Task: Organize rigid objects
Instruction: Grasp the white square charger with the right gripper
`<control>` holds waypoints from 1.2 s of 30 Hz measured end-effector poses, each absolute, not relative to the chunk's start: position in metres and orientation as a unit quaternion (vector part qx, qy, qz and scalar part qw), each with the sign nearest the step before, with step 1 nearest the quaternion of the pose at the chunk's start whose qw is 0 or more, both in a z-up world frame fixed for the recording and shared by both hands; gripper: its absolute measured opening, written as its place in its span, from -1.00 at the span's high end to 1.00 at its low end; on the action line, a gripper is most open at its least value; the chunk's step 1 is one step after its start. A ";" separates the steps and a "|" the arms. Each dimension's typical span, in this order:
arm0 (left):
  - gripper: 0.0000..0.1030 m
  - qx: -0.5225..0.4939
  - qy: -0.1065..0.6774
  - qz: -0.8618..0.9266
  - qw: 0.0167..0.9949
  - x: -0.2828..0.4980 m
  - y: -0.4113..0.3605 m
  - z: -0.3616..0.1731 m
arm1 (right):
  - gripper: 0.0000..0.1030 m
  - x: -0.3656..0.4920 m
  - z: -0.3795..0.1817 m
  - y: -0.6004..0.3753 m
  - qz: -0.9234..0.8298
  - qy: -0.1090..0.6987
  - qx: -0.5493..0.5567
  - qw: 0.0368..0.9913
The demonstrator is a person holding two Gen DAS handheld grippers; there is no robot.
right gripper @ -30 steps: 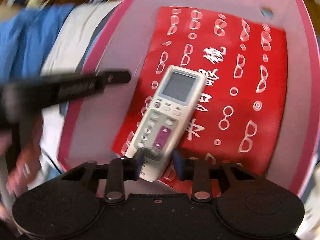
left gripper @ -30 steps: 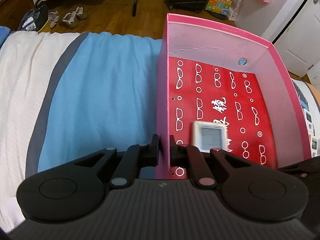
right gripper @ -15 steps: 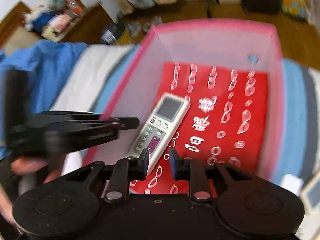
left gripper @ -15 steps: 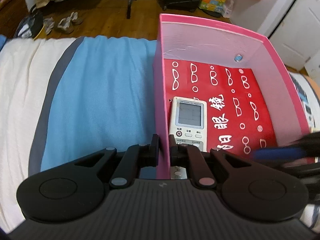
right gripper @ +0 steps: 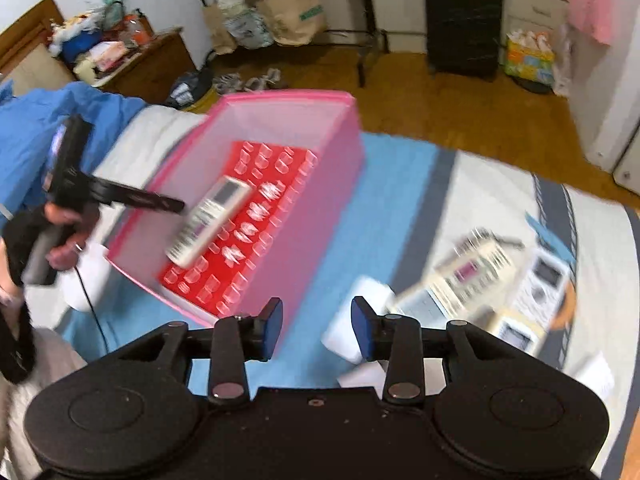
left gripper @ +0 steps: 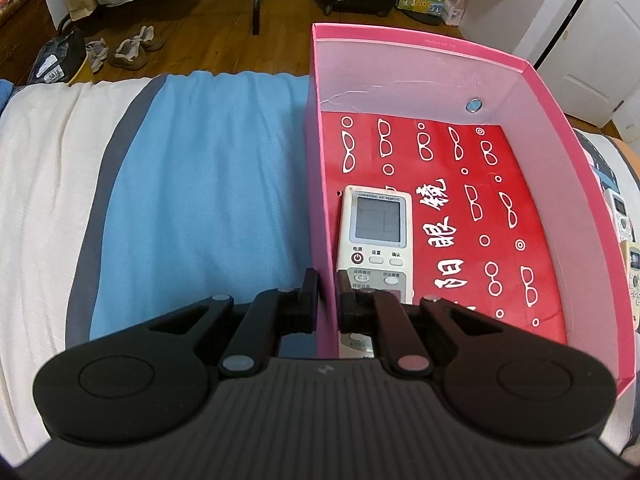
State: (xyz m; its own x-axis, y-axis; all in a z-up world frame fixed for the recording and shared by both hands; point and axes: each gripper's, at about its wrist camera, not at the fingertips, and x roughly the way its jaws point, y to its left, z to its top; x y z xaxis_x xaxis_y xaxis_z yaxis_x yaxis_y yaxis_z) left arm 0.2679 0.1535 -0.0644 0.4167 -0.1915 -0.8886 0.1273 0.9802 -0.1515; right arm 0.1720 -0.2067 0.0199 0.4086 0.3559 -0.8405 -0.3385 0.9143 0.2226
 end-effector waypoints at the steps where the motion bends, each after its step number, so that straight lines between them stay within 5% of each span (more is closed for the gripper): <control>1: 0.86 -0.033 0.532 -0.094 0.841 0.268 0.154 -0.064 | 0.12 0.169 0.013 -0.214 0.208 0.505 0.011 0.837; 9: 0.86 -0.058 0.537 -0.083 0.837 0.266 0.159 -0.065 | -0.25 0.157 -0.055 -0.255 0.159 0.574 0.021 0.803; 26: 0.86 -0.043 0.536 -0.081 0.839 0.266 0.155 -0.064 | -0.42 0.148 -0.113 -0.274 0.011 0.644 0.085 0.760; 36: 0.88 -0.050 0.540 -0.077 0.836 0.266 0.156 -0.067 | -0.33 0.133 -0.096 -0.274 0.025 0.608 0.106 0.786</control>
